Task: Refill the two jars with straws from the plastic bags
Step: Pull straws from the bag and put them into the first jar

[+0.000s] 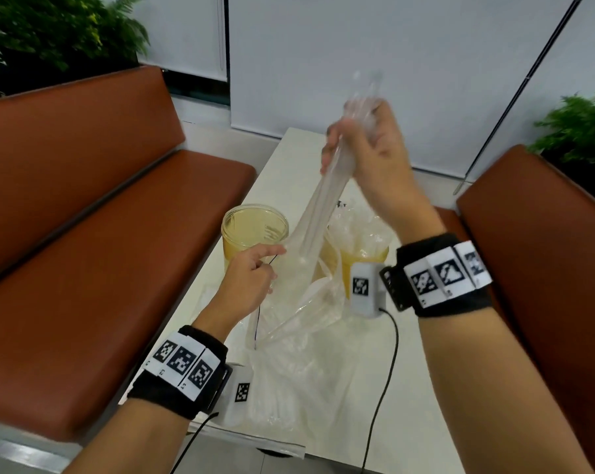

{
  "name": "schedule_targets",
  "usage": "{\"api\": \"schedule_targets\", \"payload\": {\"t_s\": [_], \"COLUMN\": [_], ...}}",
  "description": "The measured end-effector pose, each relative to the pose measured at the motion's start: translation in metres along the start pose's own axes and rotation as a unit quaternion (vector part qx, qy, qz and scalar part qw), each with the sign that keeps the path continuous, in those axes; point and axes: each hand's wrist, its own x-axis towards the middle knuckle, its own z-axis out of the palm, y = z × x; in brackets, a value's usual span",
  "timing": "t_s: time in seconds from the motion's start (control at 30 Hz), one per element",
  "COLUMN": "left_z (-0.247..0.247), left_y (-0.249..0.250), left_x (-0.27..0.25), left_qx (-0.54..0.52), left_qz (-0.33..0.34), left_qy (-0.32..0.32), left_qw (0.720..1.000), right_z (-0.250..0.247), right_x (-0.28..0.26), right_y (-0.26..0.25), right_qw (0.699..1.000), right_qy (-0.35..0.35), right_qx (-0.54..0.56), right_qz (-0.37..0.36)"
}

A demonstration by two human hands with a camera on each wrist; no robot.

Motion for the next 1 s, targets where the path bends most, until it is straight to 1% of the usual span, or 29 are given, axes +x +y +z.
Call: {"api": "schedule_targets", "payload": {"t_s": [0.07,0.13,0.2,0.27,0.33,0.47,0.6,0.7,0.83,1.0], "left_z": [-0.001,-0.001,-0.001,-0.002,-0.003,-0.003,-0.001,0.0,0.0,0.002], "left_y": [-0.002,-0.003,-0.004,-0.003,-0.002,0.0,0.0,0.0,0.001,0.001], "left_x": [0.001,0.001,0.002,0.002,0.003,0.001,0.002,0.002,0.004,0.005], "left_qx": [-0.003,-0.003,-0.006,-0.006,0.001,0.02,0.028,0.03,0.032,0.033], "left_qz": [-0.005,-0.011,-0.012,-0.011,-0.01,-0.001,0.001,0.002,0.01,0.016], "left_qy": [0.001,0.002,-0.001,-0.003,-0.001,0.004,0.006,0.007,0.008,0.008], "left_qw": [1.0,1.0,1.0,1.0,1.0,1.0,1.0,1.0,0.999,0.999], "right_z": [-0.017,-0.034,-0.052,-0.066,-0.072,-0.073,-0.069,-0.071,-0.078,-0.083], "right_x": [0.018,0.031,0.04,0.045,0.045,0.036,0.025,0.028,0.038,0.03], "right_y": [-0.015,-0.025,-0.024,-0.01,0.008,0.047,0.074,0.075,0.067,0.09], "right_qw": [0.998,0.993,0.984,0.976,0.969,0.964,0.967,0.972,0.98,0.979], "right_qy": [0.034,0.078,0.126,0.164,0.178,0.185,0.166,0.159,0.11,0.103], "right_qx": [0.001,-0.032,-0.062,-0.102,-0.148,-0.187,-0.194,-0.173,-0.164,-0.156], "right_qz": [-0.043,-0.081,-0.108,-0.106,-0.081,-0.03,-0.001,0.007,-0.002,0.075]}}
